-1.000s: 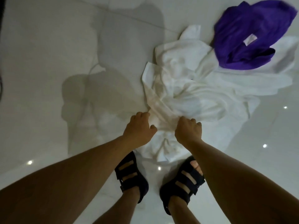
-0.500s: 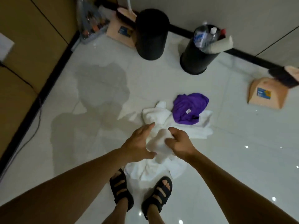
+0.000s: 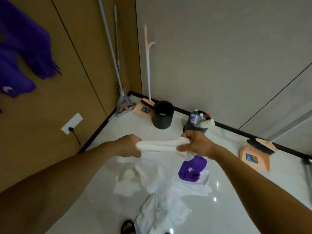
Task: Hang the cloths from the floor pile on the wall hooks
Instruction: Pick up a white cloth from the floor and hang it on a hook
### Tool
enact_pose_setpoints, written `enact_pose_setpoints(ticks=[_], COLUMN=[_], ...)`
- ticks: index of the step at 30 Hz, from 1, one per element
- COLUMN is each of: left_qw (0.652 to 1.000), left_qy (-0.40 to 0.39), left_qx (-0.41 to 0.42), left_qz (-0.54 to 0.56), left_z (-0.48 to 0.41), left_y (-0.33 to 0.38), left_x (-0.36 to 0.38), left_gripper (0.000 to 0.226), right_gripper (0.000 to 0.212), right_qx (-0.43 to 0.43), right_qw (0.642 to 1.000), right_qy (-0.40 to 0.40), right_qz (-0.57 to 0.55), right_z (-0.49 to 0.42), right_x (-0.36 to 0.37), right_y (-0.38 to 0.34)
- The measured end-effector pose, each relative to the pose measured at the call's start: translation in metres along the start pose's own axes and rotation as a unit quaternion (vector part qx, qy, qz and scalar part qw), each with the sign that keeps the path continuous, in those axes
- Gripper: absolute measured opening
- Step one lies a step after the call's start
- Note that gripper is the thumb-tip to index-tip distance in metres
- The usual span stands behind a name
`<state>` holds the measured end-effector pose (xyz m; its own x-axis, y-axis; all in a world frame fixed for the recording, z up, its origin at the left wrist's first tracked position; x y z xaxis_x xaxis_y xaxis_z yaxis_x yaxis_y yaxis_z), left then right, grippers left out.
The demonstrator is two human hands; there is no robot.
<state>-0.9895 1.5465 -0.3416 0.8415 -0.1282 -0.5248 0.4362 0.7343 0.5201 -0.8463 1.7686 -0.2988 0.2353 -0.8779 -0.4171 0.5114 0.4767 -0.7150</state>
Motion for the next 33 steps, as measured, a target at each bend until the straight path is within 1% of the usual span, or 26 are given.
enact_pose_setpoints(ticks=[2, 4, 6, 7, 8, 10, 12, 13, 14, 15, 17, 19, 20, 21, 22, 23, 24, 25, 26, 27, 29, 30, 31, 32, 33], left_qw=[0.998, 0.995, 0.993, 0.991, 0.984, 0.954, 0.899, 0.872, 0.857, 0.850, 0.848, 0.843, 0.836, 0.827, 0.820, 0.815, 0.811, 0.810, 0.814, 0.829, 0.885, 0.907, 0.920, 0.924, 0.919], left_qy=[0.006, 0.038, 0.092, 0.122, 0.157, 0.244, 0.321, 0.344, 0.351, 0.349, 0.336, 0.334, 0.340, 0.347, 0.350, 0.348, 0.339, 0.324, 0.305, 0.284, 0.221, 0.183, 0.160, 0.158, 0.178], left_qx=[-0.044, -0.073, -0.068, -0.055, -0.040, -0.009, 0.047, 0.084, 0.114, 0.138, 0.171, 0.188, 0.197, 0.208, 0.219, 0.230, 0.247, 0.264, 0.276, 0.271, 0.224, 0.205, 0.187, 0.166, 0.148], left_qz=[-0.050, -0.054, -0.015, 0.026, 0.074, 0.175, 0.293, 0.337, 0.360, 0.369, 0.371, 0.377, 0.383, 0.389, 0.395, 0.401, 0.408, 0.412, 0.410, 0.397, 0.344, 0.319, 0.306, 0.307, 0.319], left_z=[0.032, 0.065, 0.098, 0.114, 0.130, 0.167, 0.200, 0.216, 0.227, 0.236, 0.254, 0.271, 0.281, 0.292, 0.302, 0.311, 0.320, 0.328, 0.334, 0.339, 0.344, 0.344, 0.344, 0.347, 0.352], left_y=[0.004, 0.011, 0.021, 0.026, 0.033, 0.049, 0.071, 0.087, 0.104, 0.121, 0.151, 0.168, 0.171, 0.170, 0.167, 0.160, 0.152, 0.141, 0.128, 0.112, 0.078, 0.064, 0.050, 0.040, 0.032], left_x=[-0.022, -0.041, -0.056, -0.063, -0.070, -0.086, -0.096, -0.101, -0.106, -0.110, -0.114, -0.115, -0.114, -0.113, -0.111, -0.109, -0.106, -0.101, -0.094, -0.085, -0.061, -0.048, -0.038, -0.030, -0.025], left_gripper=[0.019, 0.018, 0.013, 0.011, 0.014, 0.018, 0.019, 0.020, 0.022, 0.025, 0.030, 0.031, 0.028, 0.023, 0.018, 0.017, 0.021, 0.030, 0.042, 0.055, 0.073, 0.076, 0.075, 0.072, 0.068], right_gripper=[0.025, 0.023, 0.023, 0.022, 0.021, 0.017, 0.010, 0.013, 0.020, 0.024, 0.031, 0.051, 0.062, 0.068, 0.068, 0.063, 0.054, 0.045, 0.041, 0.040, 0.040, 0.037, 0.036, 0.036, 0.039], right_qx=[-0.025, -0.051, -0.087, -0.105, -0.123, -0.162, -0.216, -0.245, -0.273, -0.304, -0.352, -0.365, -0.362, -0.357, -0.351, -0.347, -0.350, -0.361, -0.372, -0.374, -0.360, -0.352, -0.350, -0.356, -0.368], right_qw=[0.999, 0.995, 0.990, 0.988, 0.984, 0.971, 0.956, 0.950, 0.945, 0.941, 0.931, 0.929, 0.931, 0.932, 0.934, 0.935, 0.932, 0.927, 0.920, 0.915, 0.912, 0.913, 0.912, 0.909, 0.903], right_qy=[0.028, 0.068, 0.101, 0.113, 0.125, 0.151, 0.147, 0.127, 0.102, 0.074, 0.021, 0.001, 0.001, 0.003, 0.008, 0.017, 0.032, 0.047, 0.061, 0.070, 0.057, 0.039, 0.023, 0.010, 0.002], right_qz=[0.023, 0.060, 0.055, 0.027, -0.013, -0.087, -0.133, -0.145, -0.145, -0.132, -0.093, -0.059, -0.052, -0.055, -0.065, -0.075, -0.084, -0.092, -0.108, -0.132, -0.188, -0.204, -0.212, -0.217, -0.222], right_z=[0.011, 0.023, 0.035, 0.041, 0.046, 0.059, 0.071, 0.077, 0.082, 0.089, 0.105, 0.116, 0.118, 0.121, 0.123, 0.125, 0.128, 0.133, 0.139, 0.144, 0.148, 0.150, 0.152, 0.155, 0.158], right_x=[-0.016, -0.029, -0.038, -0.042, -0.045, -0.051, -0.048, -0.041, -0.033, -0.022, 0.001, 0.019, 0.025, 0.032, 0.037, 0.040, 0.043, 0.046, 0.051, 0.056, 0.070, 0.079, 0.089, 0.099, 0.109], right_y=[-0.020, -0.043, -0.065, -0.075, -0.085, -0.108, -0.137, -0.155, -0.171, -0.189, -0.223, -0.246, -0.254, -0.260, -0.266, -0.271, -0.278, -0.287, -0.297, -0.307, -0.330, -0.342, -0.354, -0.367, -0.379])
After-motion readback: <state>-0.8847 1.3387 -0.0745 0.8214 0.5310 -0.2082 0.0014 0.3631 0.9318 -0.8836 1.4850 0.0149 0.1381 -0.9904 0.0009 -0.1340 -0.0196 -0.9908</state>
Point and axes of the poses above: each hand's wrist, its own z-axis away from the middle knuckle, its own x-axis out of the palm, y = z × x, the point moved 5 cm from there along -z, towards the middle knuckle, and after that the axes turned 13 degrees about -y, right-handed, at the moved point
